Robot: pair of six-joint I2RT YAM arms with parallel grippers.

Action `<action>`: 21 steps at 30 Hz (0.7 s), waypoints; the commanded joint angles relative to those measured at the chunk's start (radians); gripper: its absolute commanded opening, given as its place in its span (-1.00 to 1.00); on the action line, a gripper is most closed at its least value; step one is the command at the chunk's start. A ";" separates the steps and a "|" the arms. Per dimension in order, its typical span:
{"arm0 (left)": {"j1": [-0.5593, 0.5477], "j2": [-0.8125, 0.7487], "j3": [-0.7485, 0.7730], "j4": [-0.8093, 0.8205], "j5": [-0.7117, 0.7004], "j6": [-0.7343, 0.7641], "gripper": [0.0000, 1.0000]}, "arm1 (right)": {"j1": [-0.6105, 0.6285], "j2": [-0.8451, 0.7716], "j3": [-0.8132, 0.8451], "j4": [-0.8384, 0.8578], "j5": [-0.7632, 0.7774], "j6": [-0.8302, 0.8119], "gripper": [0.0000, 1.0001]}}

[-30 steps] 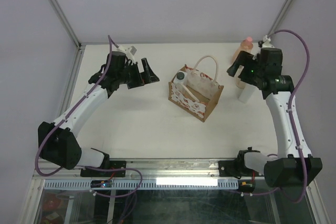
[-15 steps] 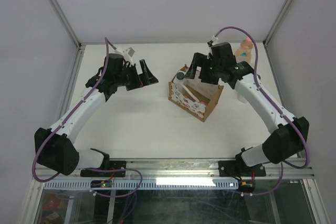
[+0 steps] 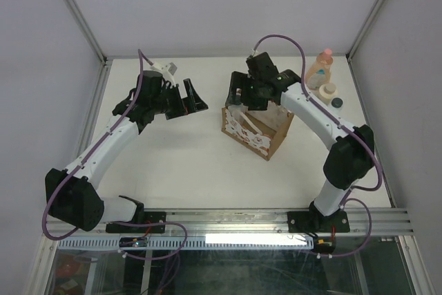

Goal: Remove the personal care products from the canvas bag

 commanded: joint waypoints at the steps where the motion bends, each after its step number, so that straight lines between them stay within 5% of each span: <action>1: -0.010 -0.044 0.016 0.008 -0.025 0.035 0.98 | 0.012 0.038 0.075 -0.051 0.072 0.012 0.78; 21: -0.011 -0.022 0.030 0.002 -0.026 0.035 0.98 | 0.023 0.191 0.217 -0.172 0.160 -0.077 0.58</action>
